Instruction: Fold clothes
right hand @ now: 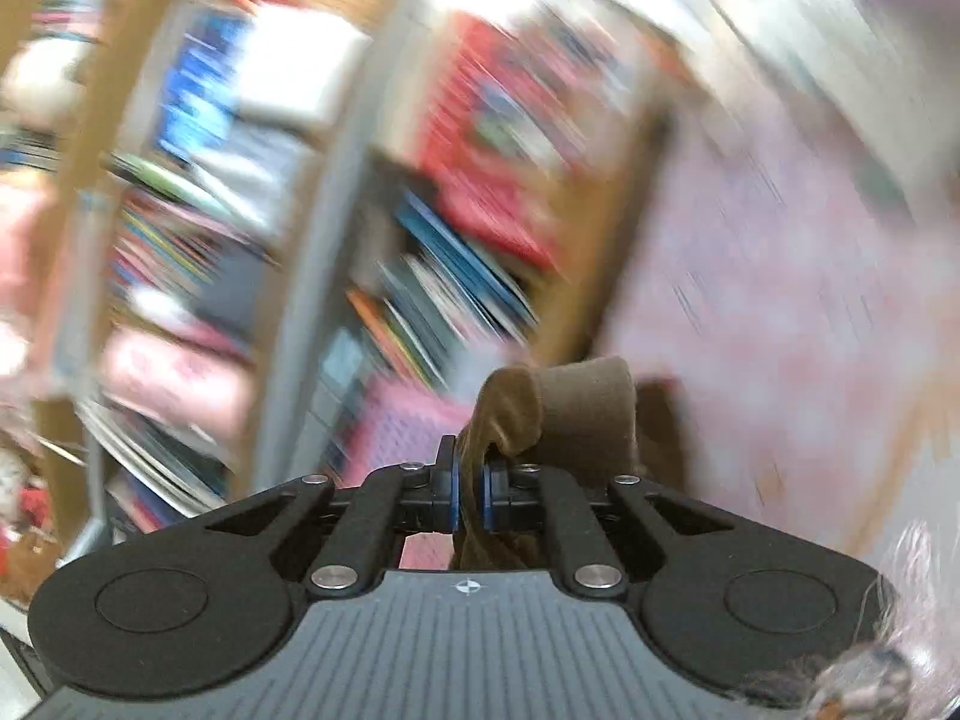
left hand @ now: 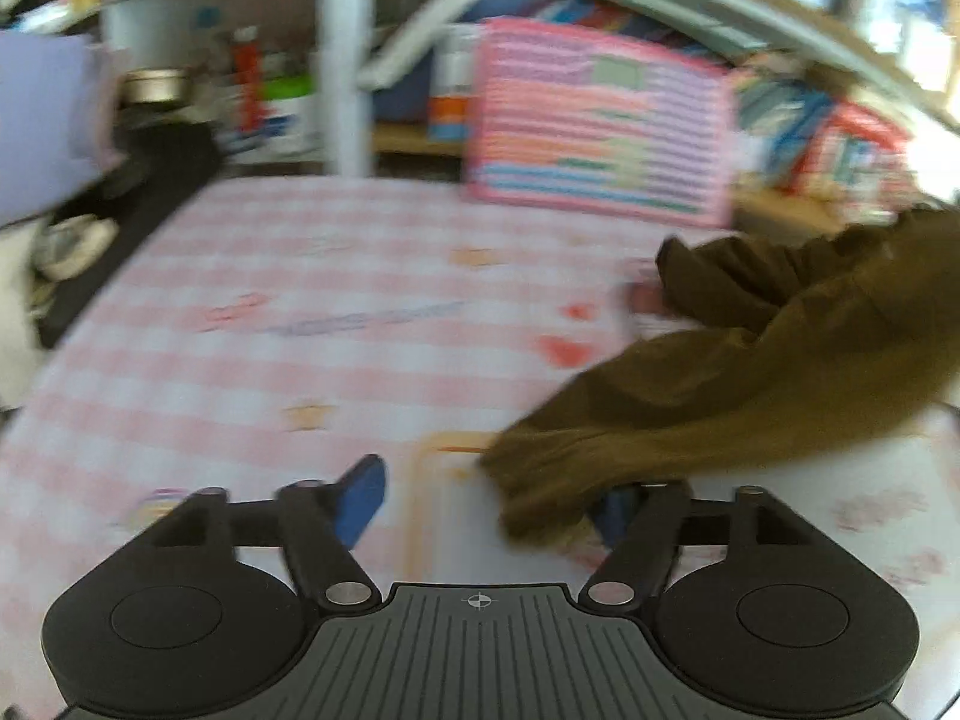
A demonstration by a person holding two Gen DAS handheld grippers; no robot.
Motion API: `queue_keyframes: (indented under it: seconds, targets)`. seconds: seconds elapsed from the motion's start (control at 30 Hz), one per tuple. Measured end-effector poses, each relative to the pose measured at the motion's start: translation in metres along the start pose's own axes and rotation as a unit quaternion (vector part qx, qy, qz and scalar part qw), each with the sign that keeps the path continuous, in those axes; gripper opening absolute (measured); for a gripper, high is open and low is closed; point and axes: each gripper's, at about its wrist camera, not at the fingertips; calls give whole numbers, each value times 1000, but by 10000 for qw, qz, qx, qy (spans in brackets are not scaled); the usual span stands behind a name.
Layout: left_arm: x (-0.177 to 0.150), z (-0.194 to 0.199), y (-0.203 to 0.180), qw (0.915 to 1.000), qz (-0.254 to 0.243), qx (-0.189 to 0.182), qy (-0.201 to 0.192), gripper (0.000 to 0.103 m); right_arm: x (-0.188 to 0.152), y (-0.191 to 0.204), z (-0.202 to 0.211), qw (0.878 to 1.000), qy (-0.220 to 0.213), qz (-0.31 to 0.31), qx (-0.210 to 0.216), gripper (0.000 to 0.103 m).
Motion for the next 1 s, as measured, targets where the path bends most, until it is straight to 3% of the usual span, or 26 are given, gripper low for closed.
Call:
queue_keyframes:
  seconds: [0.1,0.2,0.3,0.37,0.5,0.6,0.63,0.73,1.0]
  targets:
    - [-6,7,-13,9989,-93,-464,-31,77,25,74,23,9875,-542,1218,837,7]
    - [-10,12,-12,9987,-7,-494,-86,77,10,144,41,9503,-492,2624,1599,7]
    - [-8,17,7,9987,381,-263,-212,77,-45,172,30,9135,543,3571,1873,7]
    - [-7,20,20,9975,640,-107,-296,77,-96,167,16,8837,1443,4079,1787,7]
    - [-7,26,41,9949,924,87,-388,77,-203,104,-24,8239,3511,4332,1008,7]
    - [-9,27,48,9948,939,148,-355,77,-269,51,-38,7716,4511,4481,162,7]
    - [-10,28,49,9950,921,157,-343,77,-280,40,-39,7625,4711,4435,39,7]
    - [-9,26,51,9953,894,188,-320,77,-298,27,-33,7578,4961,4238,-67,7]
    - [2,17,46,9960,807,50,-391,77,-298,28,-18,7603,4956,4199,-55,7]
Point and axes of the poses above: each gripper's, at about its wrist camera, not at the fingertips, and z roughly against the way its jaws point, y to its left, x to its top, and after that the axes turned 6 degrees about -x, right-handed
